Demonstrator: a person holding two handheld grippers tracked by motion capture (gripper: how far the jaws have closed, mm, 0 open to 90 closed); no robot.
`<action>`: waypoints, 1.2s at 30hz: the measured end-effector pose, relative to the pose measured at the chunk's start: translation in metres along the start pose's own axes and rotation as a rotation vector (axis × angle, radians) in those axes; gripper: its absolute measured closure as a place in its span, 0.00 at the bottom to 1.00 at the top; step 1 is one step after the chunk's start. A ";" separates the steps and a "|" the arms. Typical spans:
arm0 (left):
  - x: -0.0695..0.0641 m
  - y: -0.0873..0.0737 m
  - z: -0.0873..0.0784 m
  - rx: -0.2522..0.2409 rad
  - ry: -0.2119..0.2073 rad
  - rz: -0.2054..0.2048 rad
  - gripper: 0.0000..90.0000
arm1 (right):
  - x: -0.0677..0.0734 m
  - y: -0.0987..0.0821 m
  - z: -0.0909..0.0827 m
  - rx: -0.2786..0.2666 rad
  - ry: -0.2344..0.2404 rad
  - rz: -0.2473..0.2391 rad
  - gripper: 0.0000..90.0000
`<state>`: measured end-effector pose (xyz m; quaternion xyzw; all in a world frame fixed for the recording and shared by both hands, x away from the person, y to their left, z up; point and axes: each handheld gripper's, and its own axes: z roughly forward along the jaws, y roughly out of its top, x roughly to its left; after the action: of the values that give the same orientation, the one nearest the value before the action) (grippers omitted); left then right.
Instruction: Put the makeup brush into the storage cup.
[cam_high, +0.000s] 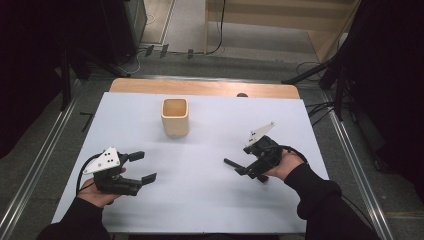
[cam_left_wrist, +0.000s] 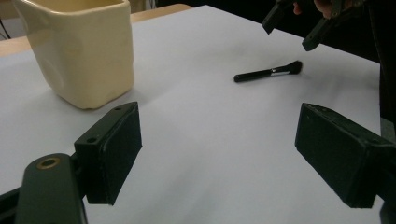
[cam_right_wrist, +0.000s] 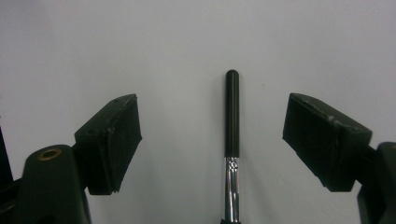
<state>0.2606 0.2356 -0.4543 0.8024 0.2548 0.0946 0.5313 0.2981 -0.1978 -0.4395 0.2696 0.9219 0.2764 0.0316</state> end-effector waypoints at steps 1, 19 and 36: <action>0.000 0.000 0.000 0.003 -0.002 0.001 0.17 | 0.000 0.000 0.000 0.000 0.000 0.000 0.23; -0.001 0.000 0.001 0.002 -0.011 0.007 0.17 | -0.001 0.007 -0.003 0.202 -0.009 -0.004 0.22; -0.001 0.000 0.001 0.002 -0.012 0.005 0.17 | -0.003 0.007 0.006 0.347 -0.028 -0.035 0.26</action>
<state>0.2600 0.2341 -0.4545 0.8040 0.2497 0.0910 0.5319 0.3057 -0.1913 -0.4413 0.2587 0.9598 0.1086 0.0020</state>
